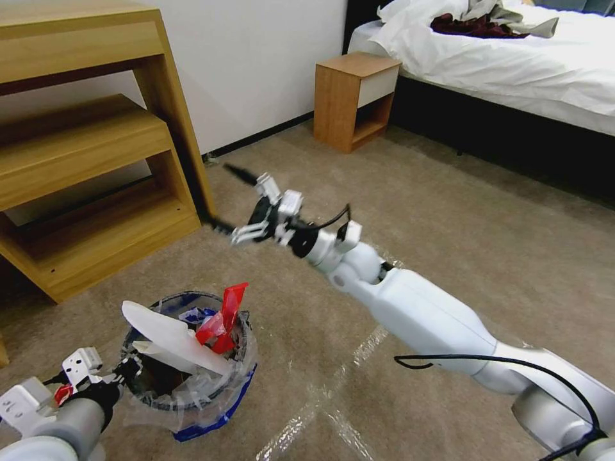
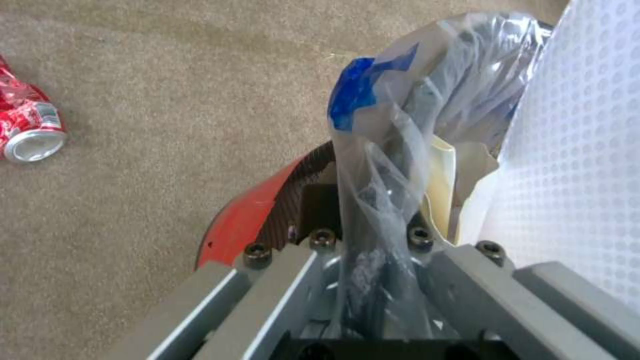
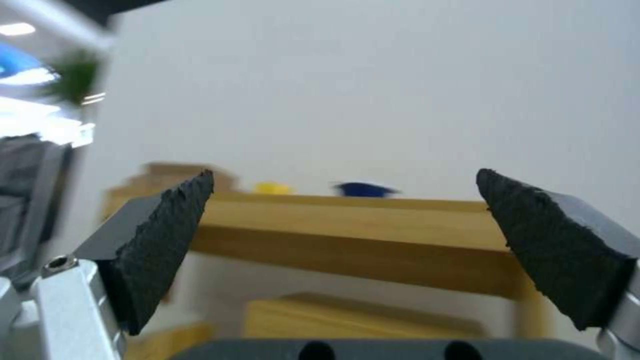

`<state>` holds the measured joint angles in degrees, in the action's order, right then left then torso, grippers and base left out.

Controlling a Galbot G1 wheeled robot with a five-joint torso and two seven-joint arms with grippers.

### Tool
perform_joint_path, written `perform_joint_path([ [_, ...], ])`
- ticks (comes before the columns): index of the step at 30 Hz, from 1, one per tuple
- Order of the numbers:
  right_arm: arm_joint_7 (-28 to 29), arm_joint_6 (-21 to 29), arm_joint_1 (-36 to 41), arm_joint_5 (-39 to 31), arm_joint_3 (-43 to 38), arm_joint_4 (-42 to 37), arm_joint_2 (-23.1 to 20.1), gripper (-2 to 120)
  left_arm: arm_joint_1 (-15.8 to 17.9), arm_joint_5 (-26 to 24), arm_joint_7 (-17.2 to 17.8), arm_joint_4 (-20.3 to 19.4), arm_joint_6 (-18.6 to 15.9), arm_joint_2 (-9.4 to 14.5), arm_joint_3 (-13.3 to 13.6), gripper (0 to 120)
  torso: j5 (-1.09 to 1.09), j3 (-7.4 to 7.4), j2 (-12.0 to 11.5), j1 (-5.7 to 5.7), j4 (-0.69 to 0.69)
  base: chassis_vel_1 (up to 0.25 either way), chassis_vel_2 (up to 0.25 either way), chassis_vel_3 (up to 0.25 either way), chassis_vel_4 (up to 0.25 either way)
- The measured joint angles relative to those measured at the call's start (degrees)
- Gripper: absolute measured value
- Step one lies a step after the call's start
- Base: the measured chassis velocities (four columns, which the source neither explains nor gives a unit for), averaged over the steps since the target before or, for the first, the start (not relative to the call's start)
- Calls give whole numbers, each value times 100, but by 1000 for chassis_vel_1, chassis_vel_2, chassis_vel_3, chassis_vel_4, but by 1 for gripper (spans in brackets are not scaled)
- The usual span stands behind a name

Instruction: Pick up the trash bin and place the garbage on the floor into it.

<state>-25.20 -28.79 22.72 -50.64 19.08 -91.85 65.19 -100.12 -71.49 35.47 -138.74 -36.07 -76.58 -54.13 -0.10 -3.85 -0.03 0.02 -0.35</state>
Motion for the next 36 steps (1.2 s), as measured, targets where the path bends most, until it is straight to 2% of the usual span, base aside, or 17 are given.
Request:
perform_joint_path([
  [1, 293, 31, 252, -59, -205, -152, -124, 100, -2, -1, 2, -2, 0, -14, -1, 0, 0, 0, 0, 0, -1, 0, 0, 0, 0],
  [2, 293, 31, 252, -59, -205, -152, -124, 100, -2, -1, 2, -2, 0, -14, -1, 0, 0, 0, 0, 0, -1, 0, 0, 0, 0],
  [4, 560, 97, 719, -75, -632, -291, -350, 100, -5, -1, 2, -5, 0, -24, -1, 0, 1, 0, 0, 0, -4, 0, 0, 0, 0],
  [9, 795, 105, 1369, 167, -1322, -356, -553, 100, 2, -1, 2, -14, -1, -38, -1, 0, 1, 0, 0, 0, -1, 0, 0, 0, 0],
  [11, 935, 131, 1496, 290, -1478, -365, -581, 100, 3, -1, 2, -15, 0, -39, -1, 0, 1, 0, 0, 0, -2, 0, 0, 0, 0],
  [13, 1442, 370, 1802, 709, -1885, -371, -601, 100, 8, -21, 6, -28, 0, -41, -5, 0, -1, 0, 0, 0, 1, 0, 0, 0, 0],
  [14, 1442, 370, 1802, 709, -1885, -371, -601, 100, 8, -21, 6, -28, 0, -41, -5, 0, -1, 0, 0, 0, 1, 0, 0, 0, 0],
  [16, 1985, 700, 2373, 969, -2347, -437, -610, 100, 17, -55, 17, -33, 4, -45, -37, 0, 1, 0, 0, 0, -1, 0, 0, 0, 0],
  [19, 2101, 747, 2926, 1158, -2706, -499, -601, 100, 10, -64, 23, -36, 6, -43, -56, 0, 1, 0, 0, 0, -4, 0, 0, 0, 0],
  [23, 2121, 367, 3472, 1608, -3209, -465, -314, 100, 1, -82, 57, -63, 6, -49, -90, 0, 0, 0, 0, 0, -1, 0, 0, 0, 0],
  [26, 2058, 31, 4011, 1998, -3754, -552, 137, 100, -2, -104, 97, -94, -5, -115, -102, 0, 0, 0, 0, 0, 1, 0, 0, 0, 0],
  [27, 2058, 31, 4011, 1998, -3754, -552, 137, 100, -2, -104, 97, -94, -5, -115, -102, 0, 0, 0, 0, 0, 1, 0, 0, 0, 0],
  [30, 2250, -53, 4576, 2442, -4198, -786, 493, 100, -4, -114, 111, -135, -12, -190, -98, 0, 0, 0, 0, 0, -2, 0, 0, 0, 0],
  [36, 2510, -233, 5230, 2964, -4563, -1055, 682, 100, -29, -129, 133, -217, -39, -304, -98, 0, -1, 0, 0, 0, -2, 0, 0, 0, 0],
])
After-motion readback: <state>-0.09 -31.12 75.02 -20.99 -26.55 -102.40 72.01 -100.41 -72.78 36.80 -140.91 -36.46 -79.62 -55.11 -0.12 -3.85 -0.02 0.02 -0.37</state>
